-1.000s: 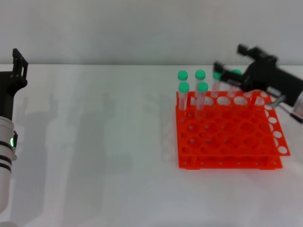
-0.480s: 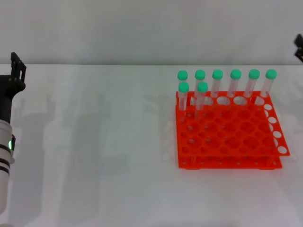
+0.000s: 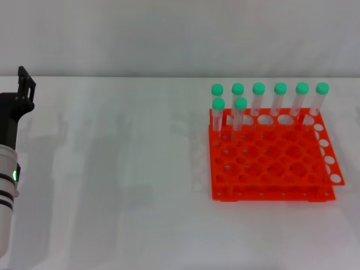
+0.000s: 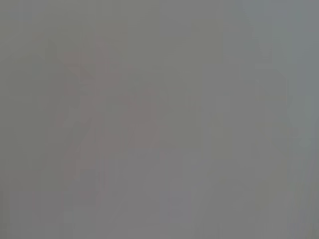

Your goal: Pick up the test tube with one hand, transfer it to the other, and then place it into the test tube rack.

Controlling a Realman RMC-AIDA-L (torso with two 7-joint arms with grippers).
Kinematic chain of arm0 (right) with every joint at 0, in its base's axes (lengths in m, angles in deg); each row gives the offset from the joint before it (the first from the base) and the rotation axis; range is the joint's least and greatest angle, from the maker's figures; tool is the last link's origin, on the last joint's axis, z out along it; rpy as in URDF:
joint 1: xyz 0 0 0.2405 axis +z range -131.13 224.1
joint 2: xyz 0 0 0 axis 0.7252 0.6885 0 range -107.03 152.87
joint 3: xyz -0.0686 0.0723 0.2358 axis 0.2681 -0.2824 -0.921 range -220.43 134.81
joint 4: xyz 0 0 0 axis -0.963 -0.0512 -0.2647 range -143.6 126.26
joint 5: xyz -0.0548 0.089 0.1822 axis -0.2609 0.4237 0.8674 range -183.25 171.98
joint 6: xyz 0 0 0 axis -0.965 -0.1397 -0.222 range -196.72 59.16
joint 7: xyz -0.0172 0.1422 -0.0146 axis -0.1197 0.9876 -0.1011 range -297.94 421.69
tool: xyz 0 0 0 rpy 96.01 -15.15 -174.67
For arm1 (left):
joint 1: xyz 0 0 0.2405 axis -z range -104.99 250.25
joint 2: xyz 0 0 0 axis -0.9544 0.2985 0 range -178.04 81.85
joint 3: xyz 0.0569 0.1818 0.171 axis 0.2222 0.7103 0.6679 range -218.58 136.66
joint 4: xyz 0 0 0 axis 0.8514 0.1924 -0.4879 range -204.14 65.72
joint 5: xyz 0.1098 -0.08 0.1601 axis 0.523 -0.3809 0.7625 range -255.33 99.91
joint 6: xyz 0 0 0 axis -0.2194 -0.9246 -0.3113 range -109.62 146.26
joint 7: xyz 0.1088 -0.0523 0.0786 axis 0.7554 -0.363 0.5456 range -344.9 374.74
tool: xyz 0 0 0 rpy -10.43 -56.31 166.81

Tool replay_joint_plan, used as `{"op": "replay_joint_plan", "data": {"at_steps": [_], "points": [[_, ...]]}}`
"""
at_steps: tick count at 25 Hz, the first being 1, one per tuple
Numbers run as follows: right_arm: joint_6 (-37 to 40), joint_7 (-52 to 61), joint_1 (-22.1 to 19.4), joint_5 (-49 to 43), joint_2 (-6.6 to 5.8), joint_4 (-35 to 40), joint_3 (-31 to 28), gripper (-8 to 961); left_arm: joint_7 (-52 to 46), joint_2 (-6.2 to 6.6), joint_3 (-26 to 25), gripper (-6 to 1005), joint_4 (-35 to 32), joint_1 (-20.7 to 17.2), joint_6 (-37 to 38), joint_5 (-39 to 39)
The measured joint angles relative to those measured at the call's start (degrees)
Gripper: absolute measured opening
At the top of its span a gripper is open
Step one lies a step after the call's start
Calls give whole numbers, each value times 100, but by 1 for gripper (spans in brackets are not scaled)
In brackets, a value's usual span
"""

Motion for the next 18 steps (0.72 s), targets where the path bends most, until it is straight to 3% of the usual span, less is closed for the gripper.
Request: {"op": "replay_joint_plan", "data": {"at_steps": [18], "points": [[36,-54,-67,18,-13,-110,14,874,0,0,129,718,10,-27,33,16]]}}
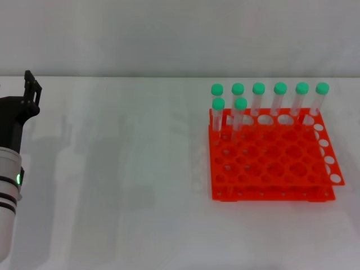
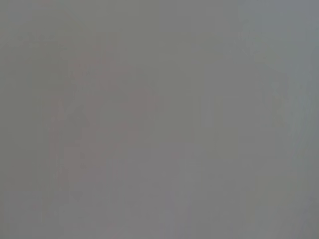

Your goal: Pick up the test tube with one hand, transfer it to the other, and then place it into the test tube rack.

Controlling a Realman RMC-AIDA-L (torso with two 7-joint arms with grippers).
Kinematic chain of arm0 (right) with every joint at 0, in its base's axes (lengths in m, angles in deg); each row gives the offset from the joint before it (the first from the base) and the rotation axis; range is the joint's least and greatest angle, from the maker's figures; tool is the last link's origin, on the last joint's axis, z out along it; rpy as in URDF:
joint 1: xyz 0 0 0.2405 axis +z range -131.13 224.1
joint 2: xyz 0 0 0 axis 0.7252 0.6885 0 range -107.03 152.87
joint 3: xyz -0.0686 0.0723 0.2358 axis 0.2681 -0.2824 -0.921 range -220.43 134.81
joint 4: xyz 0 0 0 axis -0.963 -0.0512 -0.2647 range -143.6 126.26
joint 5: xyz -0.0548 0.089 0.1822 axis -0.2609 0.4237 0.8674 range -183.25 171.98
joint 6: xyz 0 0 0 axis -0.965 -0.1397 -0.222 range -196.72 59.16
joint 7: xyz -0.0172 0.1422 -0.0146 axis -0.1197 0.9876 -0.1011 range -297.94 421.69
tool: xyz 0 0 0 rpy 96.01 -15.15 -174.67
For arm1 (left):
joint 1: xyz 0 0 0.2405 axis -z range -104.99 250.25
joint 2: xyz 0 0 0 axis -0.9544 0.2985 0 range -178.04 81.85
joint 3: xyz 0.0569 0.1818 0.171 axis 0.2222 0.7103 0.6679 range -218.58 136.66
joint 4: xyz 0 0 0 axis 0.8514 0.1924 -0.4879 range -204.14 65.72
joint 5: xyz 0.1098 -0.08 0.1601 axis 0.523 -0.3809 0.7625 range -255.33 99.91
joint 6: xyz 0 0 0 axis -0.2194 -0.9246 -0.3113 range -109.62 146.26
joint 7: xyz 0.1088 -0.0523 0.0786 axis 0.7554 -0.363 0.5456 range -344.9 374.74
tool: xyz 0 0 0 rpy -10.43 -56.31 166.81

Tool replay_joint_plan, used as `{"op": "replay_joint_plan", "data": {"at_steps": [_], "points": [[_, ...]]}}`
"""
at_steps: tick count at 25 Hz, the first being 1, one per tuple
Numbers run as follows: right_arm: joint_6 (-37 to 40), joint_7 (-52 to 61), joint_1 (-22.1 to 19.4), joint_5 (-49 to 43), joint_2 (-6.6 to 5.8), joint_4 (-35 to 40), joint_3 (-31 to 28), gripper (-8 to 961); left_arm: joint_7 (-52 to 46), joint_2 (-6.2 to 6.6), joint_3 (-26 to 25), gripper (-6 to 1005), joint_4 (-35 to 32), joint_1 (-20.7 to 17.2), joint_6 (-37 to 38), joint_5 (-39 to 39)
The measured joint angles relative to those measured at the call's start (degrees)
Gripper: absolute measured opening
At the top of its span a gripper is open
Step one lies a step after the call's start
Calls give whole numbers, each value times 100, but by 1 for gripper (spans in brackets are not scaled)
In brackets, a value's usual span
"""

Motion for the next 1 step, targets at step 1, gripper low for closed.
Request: {"op": "replay_joint_plan", "data": {"at_steps": [1], "points": [[-8,-47,-5,-1,1,-2,0,874,0,0,3,718,3,4,14,-1]]}}
